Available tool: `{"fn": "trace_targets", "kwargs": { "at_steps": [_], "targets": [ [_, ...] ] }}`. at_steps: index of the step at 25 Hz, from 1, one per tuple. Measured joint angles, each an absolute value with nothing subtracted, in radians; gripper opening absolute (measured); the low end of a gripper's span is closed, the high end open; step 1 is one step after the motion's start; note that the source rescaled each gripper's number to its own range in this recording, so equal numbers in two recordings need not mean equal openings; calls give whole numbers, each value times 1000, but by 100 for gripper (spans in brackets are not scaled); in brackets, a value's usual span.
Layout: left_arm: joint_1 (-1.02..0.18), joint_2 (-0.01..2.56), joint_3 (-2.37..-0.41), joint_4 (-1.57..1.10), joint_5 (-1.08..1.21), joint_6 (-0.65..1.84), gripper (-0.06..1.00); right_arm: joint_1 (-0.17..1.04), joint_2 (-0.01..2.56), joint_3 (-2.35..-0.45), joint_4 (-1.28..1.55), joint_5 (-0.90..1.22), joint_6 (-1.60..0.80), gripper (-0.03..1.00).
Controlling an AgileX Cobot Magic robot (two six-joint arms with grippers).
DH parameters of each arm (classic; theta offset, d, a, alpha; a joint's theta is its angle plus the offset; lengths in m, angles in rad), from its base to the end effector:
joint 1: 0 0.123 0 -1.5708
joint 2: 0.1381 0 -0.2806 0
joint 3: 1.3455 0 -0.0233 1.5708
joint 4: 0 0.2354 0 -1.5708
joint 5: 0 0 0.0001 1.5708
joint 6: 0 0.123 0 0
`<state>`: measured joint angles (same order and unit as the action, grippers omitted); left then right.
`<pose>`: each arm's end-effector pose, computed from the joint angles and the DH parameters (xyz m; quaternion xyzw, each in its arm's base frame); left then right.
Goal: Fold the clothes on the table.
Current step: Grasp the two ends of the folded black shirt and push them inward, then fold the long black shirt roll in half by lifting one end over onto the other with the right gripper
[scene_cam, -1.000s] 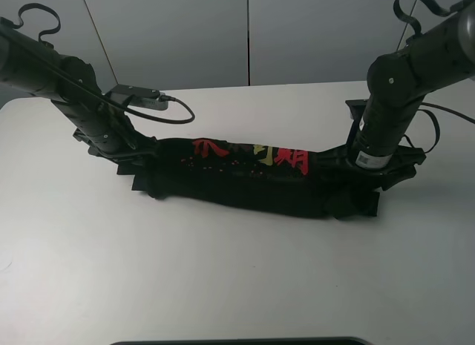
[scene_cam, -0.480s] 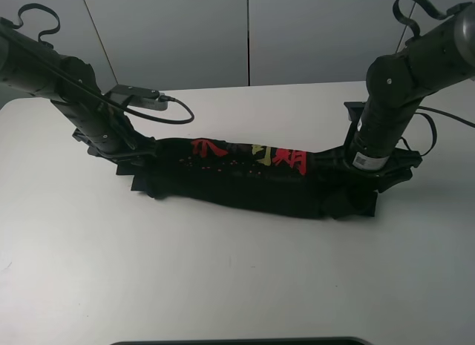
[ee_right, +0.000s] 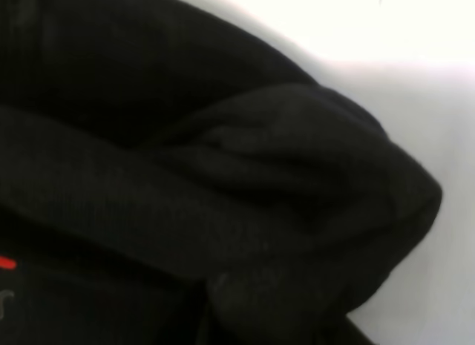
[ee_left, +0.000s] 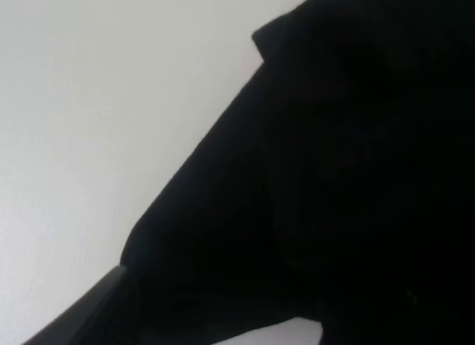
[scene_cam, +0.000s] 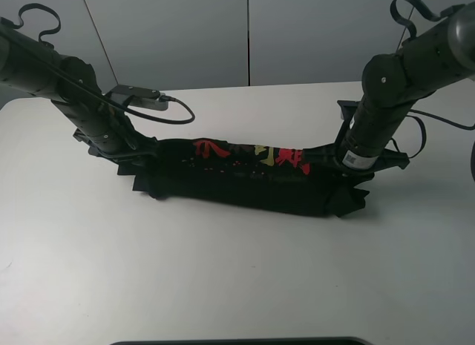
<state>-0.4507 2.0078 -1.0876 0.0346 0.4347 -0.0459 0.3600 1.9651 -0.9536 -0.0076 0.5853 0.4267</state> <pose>0.3292 -0.1573 0.0825 0.2128 0.9653 -0.0278 0.1487 0.2906 0.1088 0.0681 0.0302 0.9991 0.0097 0.0291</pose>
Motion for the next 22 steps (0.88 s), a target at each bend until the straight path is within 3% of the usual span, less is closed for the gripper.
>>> {"fn": "trace_targets", "kwargs": {
  "at_steps": [15, 22],
  "targets": [
    [-451, 1886, -1090, 8, 430, -44, 94, 360, 1946, -953, -67, 611, 421, 19],
    [-451, 1824, -1171, 6, 587, 24, 94, 360, 1943, -953, -100, 646, 419, 19]
  ]
}}
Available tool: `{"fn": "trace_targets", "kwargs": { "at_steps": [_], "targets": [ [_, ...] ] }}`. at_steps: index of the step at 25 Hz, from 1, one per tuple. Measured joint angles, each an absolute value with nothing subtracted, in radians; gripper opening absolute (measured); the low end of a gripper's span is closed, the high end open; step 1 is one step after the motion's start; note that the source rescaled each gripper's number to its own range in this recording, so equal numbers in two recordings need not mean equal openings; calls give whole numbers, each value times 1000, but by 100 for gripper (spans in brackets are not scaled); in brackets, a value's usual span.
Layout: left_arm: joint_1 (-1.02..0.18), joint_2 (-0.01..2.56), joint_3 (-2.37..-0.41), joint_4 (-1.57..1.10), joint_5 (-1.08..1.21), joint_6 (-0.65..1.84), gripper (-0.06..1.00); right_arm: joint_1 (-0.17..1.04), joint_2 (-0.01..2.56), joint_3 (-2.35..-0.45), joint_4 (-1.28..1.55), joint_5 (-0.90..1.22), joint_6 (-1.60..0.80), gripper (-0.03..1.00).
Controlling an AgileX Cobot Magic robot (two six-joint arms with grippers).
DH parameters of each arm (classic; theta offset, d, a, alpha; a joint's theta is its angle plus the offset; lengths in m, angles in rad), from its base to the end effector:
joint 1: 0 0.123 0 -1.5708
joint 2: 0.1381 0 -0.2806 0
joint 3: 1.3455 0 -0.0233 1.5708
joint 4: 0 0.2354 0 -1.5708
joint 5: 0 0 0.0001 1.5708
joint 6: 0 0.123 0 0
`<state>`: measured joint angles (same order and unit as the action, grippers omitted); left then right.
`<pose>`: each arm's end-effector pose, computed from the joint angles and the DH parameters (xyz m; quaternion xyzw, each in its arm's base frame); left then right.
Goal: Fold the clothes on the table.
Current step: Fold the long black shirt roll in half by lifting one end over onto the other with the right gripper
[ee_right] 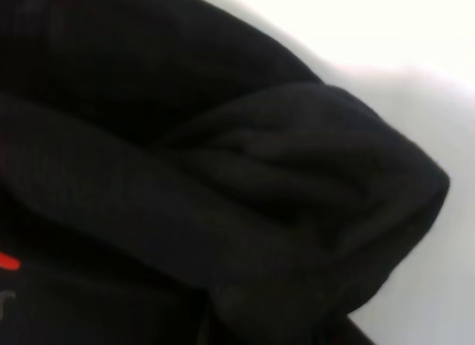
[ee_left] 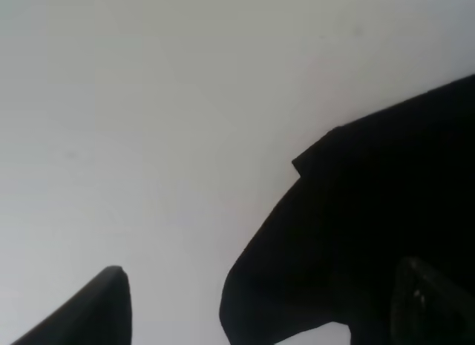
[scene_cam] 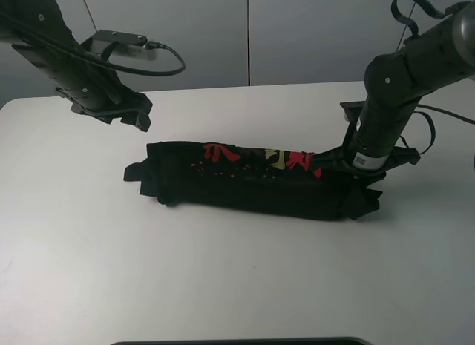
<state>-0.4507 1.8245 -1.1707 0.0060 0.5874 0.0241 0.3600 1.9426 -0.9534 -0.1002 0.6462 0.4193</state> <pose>0.3314 -0.1599 0.1631 0.2321 0.9504 -0.0417 0.2027 0.2873 0.1002 0.0749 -0.0100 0.9994 -0.0240 0.0221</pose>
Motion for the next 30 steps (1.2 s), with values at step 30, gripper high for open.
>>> {"fn": "trace_targets", "kwargs": {
  "at_steps": [30],
  "targets": [
    [-359, 1666, -1008, -22, 630, 34, 94, 178, 1629, -1182, 335, 1080, -99, 19]
  ]
}}
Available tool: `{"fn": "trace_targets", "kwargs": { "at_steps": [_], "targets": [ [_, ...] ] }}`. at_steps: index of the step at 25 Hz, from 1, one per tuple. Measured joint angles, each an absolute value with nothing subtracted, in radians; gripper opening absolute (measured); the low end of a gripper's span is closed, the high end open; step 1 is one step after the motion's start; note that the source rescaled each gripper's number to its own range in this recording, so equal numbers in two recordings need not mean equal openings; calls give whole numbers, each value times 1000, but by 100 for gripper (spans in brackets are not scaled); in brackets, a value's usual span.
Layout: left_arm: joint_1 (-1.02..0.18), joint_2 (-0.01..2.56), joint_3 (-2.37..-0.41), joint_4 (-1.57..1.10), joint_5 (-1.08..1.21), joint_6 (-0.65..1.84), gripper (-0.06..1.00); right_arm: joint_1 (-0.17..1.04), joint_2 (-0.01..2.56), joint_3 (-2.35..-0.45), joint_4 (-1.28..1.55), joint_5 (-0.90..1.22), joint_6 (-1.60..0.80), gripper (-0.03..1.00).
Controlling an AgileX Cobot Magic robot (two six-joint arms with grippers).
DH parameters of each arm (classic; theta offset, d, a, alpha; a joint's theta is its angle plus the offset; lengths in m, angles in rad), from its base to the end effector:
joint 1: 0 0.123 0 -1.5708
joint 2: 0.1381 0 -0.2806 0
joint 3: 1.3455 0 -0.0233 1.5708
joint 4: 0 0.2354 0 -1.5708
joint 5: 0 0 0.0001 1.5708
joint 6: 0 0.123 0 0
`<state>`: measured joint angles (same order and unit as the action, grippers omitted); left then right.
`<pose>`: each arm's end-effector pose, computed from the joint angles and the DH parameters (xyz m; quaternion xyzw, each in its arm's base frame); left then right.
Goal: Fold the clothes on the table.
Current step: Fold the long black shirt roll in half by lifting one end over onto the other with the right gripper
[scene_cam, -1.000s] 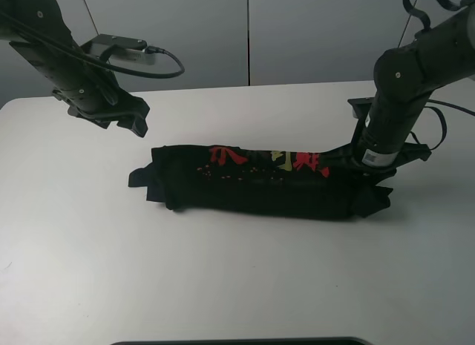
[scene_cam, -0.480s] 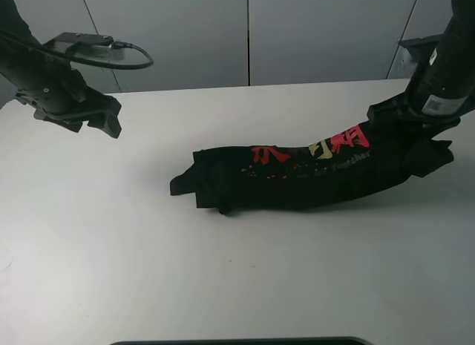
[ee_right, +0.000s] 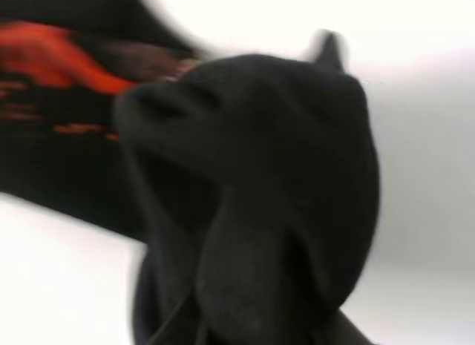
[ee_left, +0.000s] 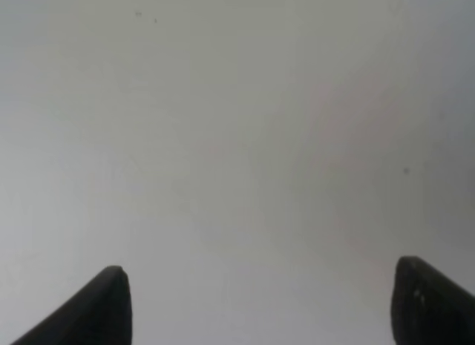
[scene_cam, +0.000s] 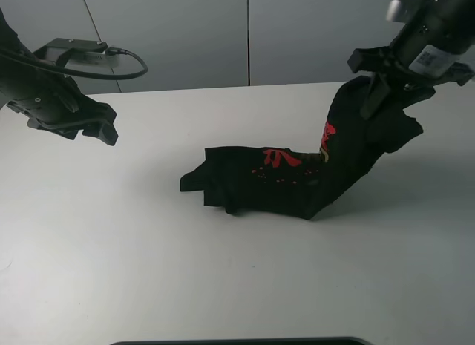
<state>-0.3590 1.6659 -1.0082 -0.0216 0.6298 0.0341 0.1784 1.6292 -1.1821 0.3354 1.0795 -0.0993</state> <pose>0.2990 -0.1139 0.1738 0.1847 0.9654 -0.0375 0.1805 0.2903 0.0886 0.2208 -0.0679 0.9839 0.1545 0.0587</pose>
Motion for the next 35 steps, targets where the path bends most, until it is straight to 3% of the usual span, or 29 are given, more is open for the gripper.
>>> {"fn": "trace_targets", "kwargs": {
  "at_steps": [13, 21, 22, 23, 26, 27, 31, 35],
  "targets": [
    [-359, 1666, -1008, -28, 626, 34, 94, 460, 1787, -1183, 595, 784, -106, 19],
    [-359, 1666, -1008, -28, 628, 34, 94, 557, 1917, -1183, 690, 583, -145, 19],
    [-359, 1666, -1008, -28, 628, 34, 94, 559, 1917, -1183, 701, 579, -166, 27],
    [-359, 1666, -1008, -28, 628, 34, 94, 560, 1917, -1183, 711, 577, -175, 40],
    [-359, 1666, -1008, -28, 628, 34, 94, 561, 1915, -1183, 721, 575, -198, 89],
    [-359, 1666, -1008, -28, 628, 34, 94, 561, 1913, -1183, 717, 575, -209, 95],
    [-359, 1666, -1008, -28, 628, 34, 94, 563, 1865, -1183, 623, 581, -221, 100],
    [-359, 1666, -1008, -44, 628, 32, 94, 565, 1802, -1183, 344, 633, -109, 100]
  ]
}}
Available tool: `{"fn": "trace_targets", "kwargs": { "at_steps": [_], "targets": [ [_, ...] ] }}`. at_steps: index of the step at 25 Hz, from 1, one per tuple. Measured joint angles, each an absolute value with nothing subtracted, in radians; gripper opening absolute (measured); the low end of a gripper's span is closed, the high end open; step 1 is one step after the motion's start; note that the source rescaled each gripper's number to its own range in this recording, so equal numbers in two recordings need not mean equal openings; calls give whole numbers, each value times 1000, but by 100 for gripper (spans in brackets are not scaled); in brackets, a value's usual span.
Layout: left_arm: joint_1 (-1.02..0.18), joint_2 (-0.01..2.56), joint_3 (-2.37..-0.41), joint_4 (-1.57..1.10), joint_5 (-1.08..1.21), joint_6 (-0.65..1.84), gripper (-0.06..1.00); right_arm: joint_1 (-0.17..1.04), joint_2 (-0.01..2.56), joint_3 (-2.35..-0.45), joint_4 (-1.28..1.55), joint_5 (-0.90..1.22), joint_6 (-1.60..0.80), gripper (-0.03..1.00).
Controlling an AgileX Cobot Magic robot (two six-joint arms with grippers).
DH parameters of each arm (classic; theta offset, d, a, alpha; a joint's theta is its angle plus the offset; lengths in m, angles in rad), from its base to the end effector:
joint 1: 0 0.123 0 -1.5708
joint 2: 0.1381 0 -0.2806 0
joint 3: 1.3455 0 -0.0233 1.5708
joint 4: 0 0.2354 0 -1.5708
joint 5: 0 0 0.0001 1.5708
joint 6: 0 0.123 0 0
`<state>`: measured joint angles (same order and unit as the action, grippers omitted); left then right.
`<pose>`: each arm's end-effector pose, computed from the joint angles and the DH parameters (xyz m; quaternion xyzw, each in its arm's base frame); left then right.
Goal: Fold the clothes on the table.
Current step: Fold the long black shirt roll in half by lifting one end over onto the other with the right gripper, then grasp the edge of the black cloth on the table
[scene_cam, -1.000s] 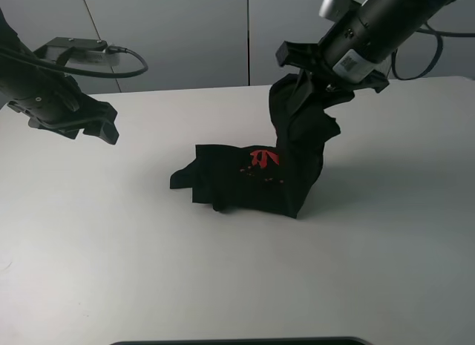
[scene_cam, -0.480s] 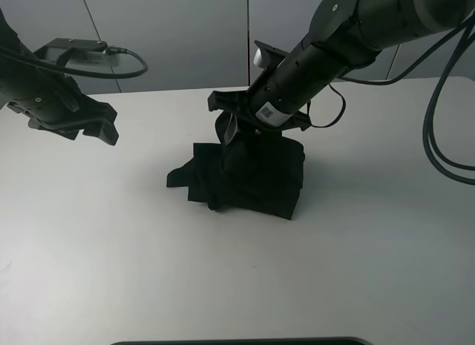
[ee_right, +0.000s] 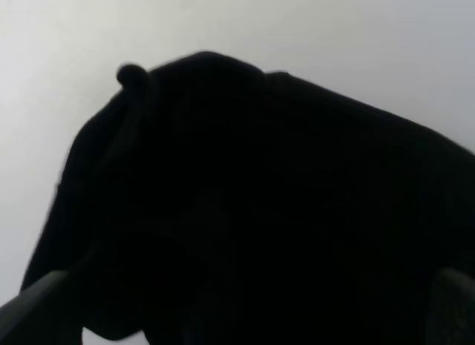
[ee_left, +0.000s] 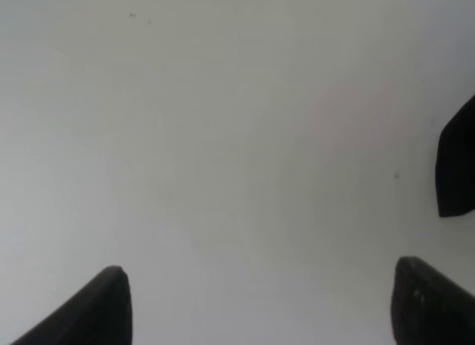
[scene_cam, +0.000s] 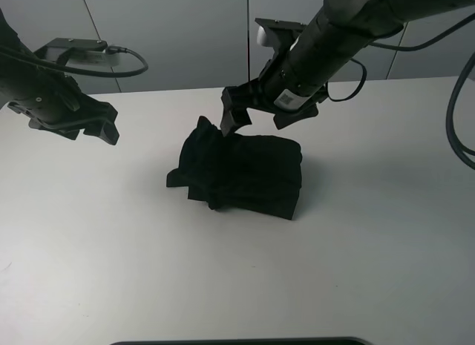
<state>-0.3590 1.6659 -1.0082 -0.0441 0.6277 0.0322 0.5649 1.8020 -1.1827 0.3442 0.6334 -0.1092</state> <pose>0.2987 -0.1155 0.1739 0.1761 0.9667 -0.0459 0.1801 0.2964 0.2170 0.1759 -0.2108 0.9487 0.1686 0.1645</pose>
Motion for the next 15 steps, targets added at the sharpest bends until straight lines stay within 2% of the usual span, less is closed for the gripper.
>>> {"fn": "trace_targets", "kwargs": {
  "at_steps": [6, 11, 15],
  "targets": [
    [-363, 1662, -1008, -216, 642, 170, 94, 563, 1703, -1139, -117, 741, 146, 100],
    [-434, 1641, -1008, -336, 661, 280, 94, 495, 1595, -1035, -167, 758, 213, 100],
    [-546, 1639, -1010, -343, 634, 289, 94, 427, 1551, -954, -167, 772, 219, 100]
  ]
}}
